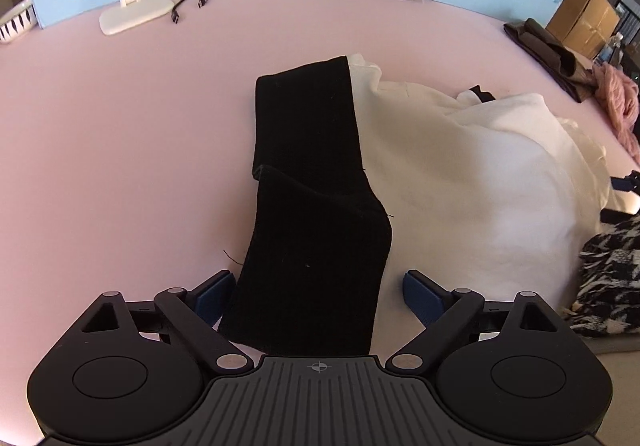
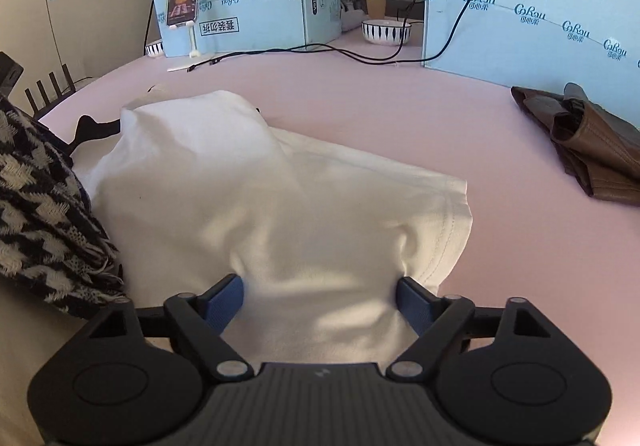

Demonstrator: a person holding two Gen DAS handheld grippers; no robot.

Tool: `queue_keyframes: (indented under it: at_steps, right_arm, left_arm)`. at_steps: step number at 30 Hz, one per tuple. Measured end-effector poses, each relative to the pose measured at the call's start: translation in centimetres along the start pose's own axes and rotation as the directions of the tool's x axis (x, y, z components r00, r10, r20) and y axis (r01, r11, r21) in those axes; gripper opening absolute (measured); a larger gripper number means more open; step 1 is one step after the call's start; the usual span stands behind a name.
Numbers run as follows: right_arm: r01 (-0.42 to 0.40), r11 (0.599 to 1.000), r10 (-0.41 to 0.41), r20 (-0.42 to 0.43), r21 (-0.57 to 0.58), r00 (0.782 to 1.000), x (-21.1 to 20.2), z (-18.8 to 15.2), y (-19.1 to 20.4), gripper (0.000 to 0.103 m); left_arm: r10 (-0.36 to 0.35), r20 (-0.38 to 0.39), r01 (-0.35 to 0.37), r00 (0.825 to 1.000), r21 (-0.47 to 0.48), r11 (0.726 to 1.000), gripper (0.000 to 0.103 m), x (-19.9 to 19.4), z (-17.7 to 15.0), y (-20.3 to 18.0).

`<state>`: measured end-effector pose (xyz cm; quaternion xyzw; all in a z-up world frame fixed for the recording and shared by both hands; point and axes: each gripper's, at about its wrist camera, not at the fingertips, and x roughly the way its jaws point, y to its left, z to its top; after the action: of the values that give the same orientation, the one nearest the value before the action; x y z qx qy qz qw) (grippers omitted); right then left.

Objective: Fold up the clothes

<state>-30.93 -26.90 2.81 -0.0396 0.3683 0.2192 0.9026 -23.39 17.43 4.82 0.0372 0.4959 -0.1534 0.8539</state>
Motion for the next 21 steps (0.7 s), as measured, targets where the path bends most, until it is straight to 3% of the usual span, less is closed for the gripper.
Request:
queue_keyframes:
  at_steps: [1,3,6,9,11,16,19,21]
  right_arm:
    - [-0.022,1.0,0.022,0.009,0.002,1.0,0.0,0.0,0.2,0.038]
    - [-0.022,0.999,0.023,0.021,-0.03,1.0,0.1,0.1,0.9,0.03]
    - [0.002,0.998,0.003,0.072,-0.066,0.997,-0.6,0.4,1.9,0.027]
    - [-0.042,0.999,0.048,0.206,-0.032,0.977,-2.9,0.9,1.6,0.026]
    - [-0.088,0.996,0.082,0.3,0.005,0.95,-4.6,1.3,1.3,0.026]
    - [-0.074,0.997,0.061,0.462,0.011,0.885,-7.9,2.6,1.3,0.026]
    - [-0.094,0.995,0.07,0.541,0.017,0.838,-10.0,3.5,0.9,0.026]
    - [-0.122,0.992,0.087,0.596,0.02,0.798,-11.6,4.1,0.3,0.026]
  left_arm:
    - [0.003,0.023,-0.002,1.0,-0.002,1.0,0.056,-0.2,-0.1,-0.4]
    - [-0.042,0.055,0.042,0.998,-0.007,0.999,0.024,-0.6,-0.2,-1.6]
    - [0.02,0.128,-0.032,0.992,0.096,0.995,0.019,-1.3,-0.5,-4.3]
    - [-0.014,0.2,0.0,0.98,0.071,0.997,0.017,-2.6,-0.1,-4.5]
    - [-0.05,0.288,0.053,0.956,-0.005,0.999,0.016,-4.3,0.2,-3.2]
    - [-0.06,0.405,0.125,0.912,-0.137,0.983,0.016,-6.8,1.4,-1.4]
    - [-0.059,0.46,0.145,0.886,-0.153,0.978,0.016,-9.3,2.0,-0.9]
    - [-0.062,0.484,0.13,0.873,-0.108,0.986,0.016,-11.3,2.4,-1.3]
